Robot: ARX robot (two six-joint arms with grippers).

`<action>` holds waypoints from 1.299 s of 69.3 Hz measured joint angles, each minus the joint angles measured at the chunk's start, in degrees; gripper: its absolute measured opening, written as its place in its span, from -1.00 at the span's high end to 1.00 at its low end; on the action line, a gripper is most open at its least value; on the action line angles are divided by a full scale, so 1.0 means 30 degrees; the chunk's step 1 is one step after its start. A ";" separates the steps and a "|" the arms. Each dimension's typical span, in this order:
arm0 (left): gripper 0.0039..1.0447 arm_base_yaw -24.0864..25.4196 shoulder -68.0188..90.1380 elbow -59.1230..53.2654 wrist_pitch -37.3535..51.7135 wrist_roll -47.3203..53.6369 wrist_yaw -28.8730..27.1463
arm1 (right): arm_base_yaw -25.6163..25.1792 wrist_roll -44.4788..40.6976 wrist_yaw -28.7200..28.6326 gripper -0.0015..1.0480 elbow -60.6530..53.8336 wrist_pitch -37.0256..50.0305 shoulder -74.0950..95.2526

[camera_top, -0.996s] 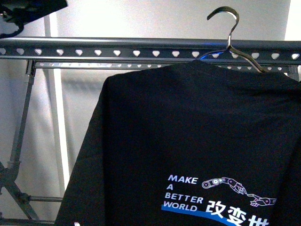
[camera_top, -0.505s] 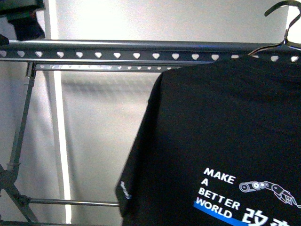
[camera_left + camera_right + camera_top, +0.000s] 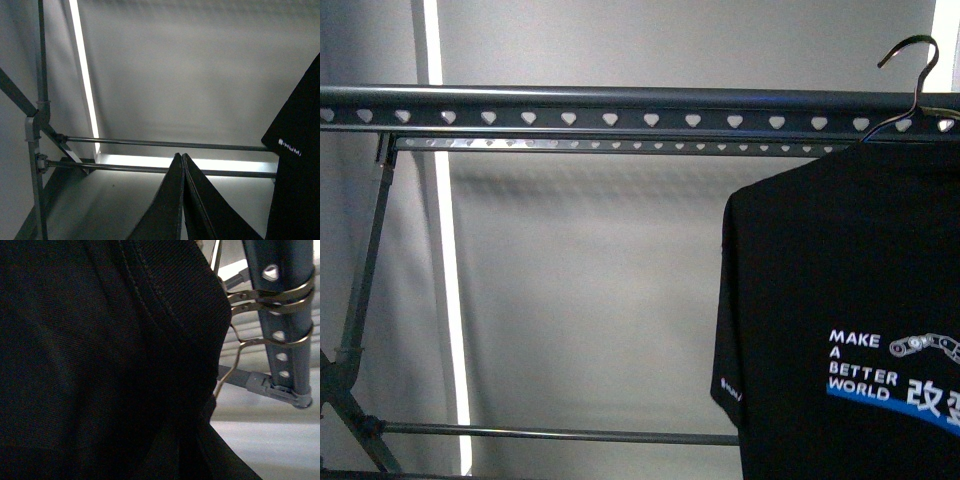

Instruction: Hang clothes on hanger

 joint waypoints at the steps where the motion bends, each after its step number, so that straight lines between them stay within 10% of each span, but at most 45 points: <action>1: 0.94 0.0000 -0.0102 -0.0146 0.0044 0.0000 0.0000 | 0.0015 -0.0007 0.0138 0.93 0.0219 -0.0080 0.0109; 50: 0.94 0.0000 -0.6856 -0.6156 -0.0780 0.0022 0.0058 | 0.1734 -0.2033 0.8116 0.93 0.9202 -0.4801 0.5843; 84: 0.94 0.0007 -1.1198 -0.7497 -0.3315 0.0073 0.0066 | 0.3738 -0.1778 0.7664 0.92 0.5056 -0.3206 0.5005; 90: 0.94 0.0007 -1.2240 -0.7497 -0.4284 0.0073 0.0066 | 0.4022 -0.1530 0.6229 0.51 0.4014 -0.2164 0.4350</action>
